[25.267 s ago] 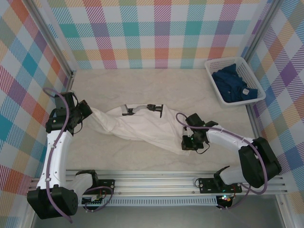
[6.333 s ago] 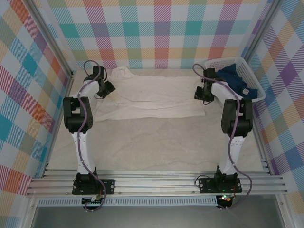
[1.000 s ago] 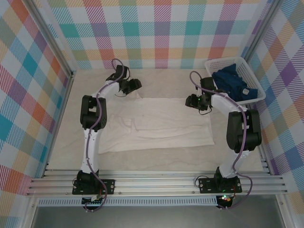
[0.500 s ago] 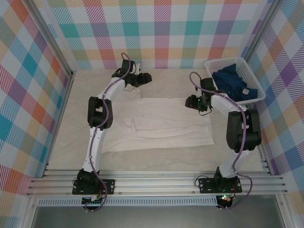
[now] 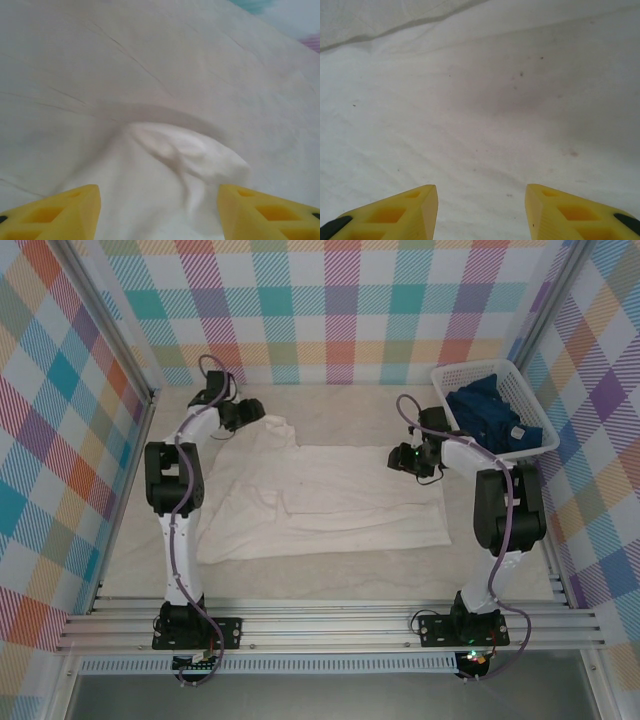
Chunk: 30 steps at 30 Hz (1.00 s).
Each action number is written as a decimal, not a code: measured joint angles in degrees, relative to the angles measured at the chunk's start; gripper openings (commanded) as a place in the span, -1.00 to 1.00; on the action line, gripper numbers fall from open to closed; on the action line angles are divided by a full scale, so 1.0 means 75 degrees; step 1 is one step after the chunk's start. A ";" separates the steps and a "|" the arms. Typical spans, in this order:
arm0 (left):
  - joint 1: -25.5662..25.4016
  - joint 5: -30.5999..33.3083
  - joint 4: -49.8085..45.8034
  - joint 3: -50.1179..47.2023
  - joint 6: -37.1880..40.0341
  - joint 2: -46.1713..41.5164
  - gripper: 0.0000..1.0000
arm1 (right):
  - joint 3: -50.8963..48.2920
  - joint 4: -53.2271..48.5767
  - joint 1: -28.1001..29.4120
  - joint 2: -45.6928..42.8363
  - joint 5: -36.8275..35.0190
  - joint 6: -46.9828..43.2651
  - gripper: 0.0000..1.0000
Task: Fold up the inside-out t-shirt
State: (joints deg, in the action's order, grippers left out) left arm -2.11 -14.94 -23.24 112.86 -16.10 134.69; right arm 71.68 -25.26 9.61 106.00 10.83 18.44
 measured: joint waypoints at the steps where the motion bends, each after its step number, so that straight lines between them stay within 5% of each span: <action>1: 0.0076 0.0070 -0.0087 0.0274 0.0009 0.0143 0.26 | 0.0000 -0.0003 0.0006 0.0029 0.0003 0.0000 -0.01; 11: 0.0000 -0.0006 -0.1212 0.3261 0.0219 0.2206 0.12 | 0.0000 -0.0003 0.0032 0.0052 0.0026 0.0000 -0.01; 30: -0.0096 -0.0831 -0.2180 0.3966 0.0408 0.2629 -0.69 | 0.0009 0.0000 0.0096 0.0364 0.0082 0.0000 -0.01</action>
State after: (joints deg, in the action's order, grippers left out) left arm -2.83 -21.17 -39.59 142.61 -13.04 154.41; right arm 71.75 -25.26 10.33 108.73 11.44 18.44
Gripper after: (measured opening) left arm 0.195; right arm 0.497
